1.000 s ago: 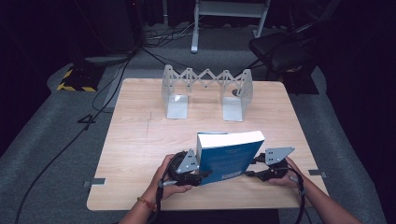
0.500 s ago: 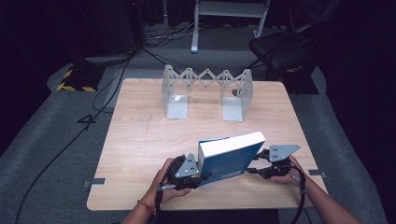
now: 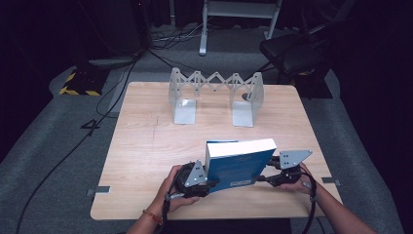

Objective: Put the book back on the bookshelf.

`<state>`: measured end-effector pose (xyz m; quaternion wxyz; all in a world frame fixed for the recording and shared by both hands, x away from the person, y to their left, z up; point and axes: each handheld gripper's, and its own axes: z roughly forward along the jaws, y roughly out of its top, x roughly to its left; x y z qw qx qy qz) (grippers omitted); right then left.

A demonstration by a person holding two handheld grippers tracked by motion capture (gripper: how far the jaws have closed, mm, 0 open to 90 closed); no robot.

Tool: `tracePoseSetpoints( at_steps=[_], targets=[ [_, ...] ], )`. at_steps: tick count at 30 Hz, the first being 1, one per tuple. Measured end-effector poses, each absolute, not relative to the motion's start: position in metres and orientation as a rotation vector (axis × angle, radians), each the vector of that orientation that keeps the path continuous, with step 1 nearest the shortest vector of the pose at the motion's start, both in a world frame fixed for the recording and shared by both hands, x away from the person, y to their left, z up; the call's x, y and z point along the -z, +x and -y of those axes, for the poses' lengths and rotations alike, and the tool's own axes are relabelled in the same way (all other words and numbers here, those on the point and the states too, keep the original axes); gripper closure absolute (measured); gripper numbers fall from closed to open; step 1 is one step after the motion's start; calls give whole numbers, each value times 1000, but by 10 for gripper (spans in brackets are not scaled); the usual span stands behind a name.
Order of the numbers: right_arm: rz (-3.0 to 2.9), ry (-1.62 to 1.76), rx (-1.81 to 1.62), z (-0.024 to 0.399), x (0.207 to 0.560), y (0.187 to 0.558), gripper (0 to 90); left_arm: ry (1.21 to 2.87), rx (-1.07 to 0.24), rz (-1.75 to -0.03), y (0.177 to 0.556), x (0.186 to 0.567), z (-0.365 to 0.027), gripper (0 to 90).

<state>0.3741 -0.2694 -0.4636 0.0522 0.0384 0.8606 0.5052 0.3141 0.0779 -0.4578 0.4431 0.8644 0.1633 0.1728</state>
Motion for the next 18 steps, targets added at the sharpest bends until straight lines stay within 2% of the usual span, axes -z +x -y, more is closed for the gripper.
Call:
tracePoseSetpoints(
  at_steps=[6, 18],
  targets=[
    [-2605, 32, -1476, 272, 461, 356, 604, 2163, -466, -392, 316, 458, -75, 420],
    [-2575, 76, -1435, 273, 460, 351, 593, 2175, -478, -400, 344, 457, -69, 364]
  ],
)
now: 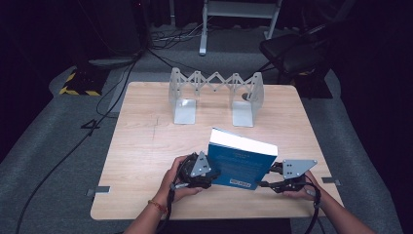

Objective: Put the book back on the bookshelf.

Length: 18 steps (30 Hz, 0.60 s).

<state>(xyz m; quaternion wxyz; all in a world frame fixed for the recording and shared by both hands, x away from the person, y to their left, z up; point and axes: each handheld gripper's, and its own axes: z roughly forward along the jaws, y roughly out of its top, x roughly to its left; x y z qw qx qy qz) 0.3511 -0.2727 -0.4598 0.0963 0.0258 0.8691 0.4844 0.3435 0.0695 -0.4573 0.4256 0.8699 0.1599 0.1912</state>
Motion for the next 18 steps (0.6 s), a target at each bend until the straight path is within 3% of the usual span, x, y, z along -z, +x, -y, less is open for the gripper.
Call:
tracePoseSetpoints(
  at_steps=[5, 18],
  targets=[
    [-2559, 75, -1444, 270, 456, 348, 577, 2195, -517, -396, 351, 455, -65, 348],
    [-2503, 143, -1452, 267, 442, 343, 552, 2131, -439, -436, 360, 457, -66, 329]
  ],
)
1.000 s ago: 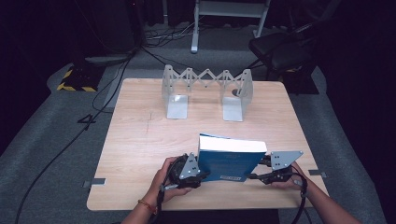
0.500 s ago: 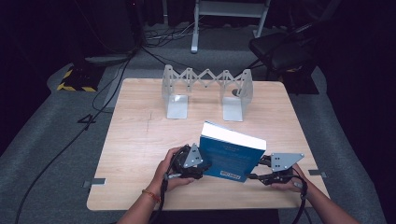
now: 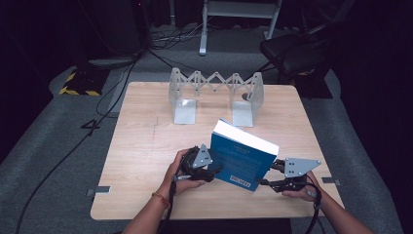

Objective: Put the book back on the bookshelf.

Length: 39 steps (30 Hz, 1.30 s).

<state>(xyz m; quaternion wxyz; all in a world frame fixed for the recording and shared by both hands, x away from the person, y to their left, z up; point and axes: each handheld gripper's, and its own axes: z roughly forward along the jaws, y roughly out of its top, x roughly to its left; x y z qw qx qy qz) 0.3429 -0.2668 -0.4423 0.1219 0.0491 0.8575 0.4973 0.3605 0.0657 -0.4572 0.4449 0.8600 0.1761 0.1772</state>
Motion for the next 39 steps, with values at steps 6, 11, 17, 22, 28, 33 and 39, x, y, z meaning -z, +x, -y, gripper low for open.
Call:
tracePoseSetpoints(
  at_steps=[6, 11, 17, 22, 28, 33, 39],
  targets=[
    [-2457, 174, -1443, 258, 432, 339, 546, 2112, -430, -451, 359, 458, -66, 328],
    [-2424, 199, -1462, 251, 414, 338, 540, 2101, -420, -464, 359, 459, -66, 326],
    [-2370, 205, -1498, 244, 384, 338, 526, 2091, -414, -478, 357, 459, -66, 324],
    [-2358, 209, -1525, 240, 359, 341, 522, 2086, -414, -484, 356, 459, -66, 322],
    [-2365, 223, -1517, 235, 344, 342, 523, 2084, -416, -487, 356, 460, -66, 322],
    [-2401, 242, -1473, 231, 335, 343, 530, 2063, -407, -501, 356, 461, -66, 314],
    [-2486, 301, -1367, 221, 322, 348, 535, 2046, -408, -519, 355, 463, -65, 306]
  ],
)
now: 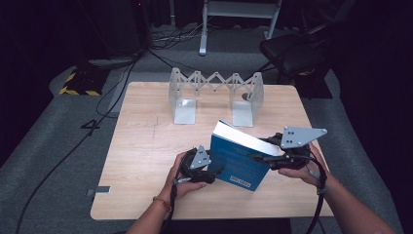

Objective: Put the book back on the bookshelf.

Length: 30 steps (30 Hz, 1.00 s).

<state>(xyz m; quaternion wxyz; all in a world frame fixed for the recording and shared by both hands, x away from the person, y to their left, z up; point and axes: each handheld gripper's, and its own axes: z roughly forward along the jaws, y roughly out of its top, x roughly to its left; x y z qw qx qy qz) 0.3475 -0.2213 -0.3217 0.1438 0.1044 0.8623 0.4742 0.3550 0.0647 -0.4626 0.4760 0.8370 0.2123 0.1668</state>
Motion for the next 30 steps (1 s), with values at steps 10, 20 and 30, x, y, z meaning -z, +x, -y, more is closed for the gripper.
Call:
tracePoseSetpoints(
  at_steps=[10, 20, 30],
  targets=[
    [-2658, 381, -1196, 205, 306, 358, 557, 2044, -408, -521, 355, 463, -65, 304],
    [-2745, 398, -1098, 193, 300, 367, 569, 2046, -407, -520, 355, 463, -65, 304],
    [-2784, 394, -1075, 192, 298, 372, 601, 2094, -368, -556, 355, 464, -73, 310]
  ],
)
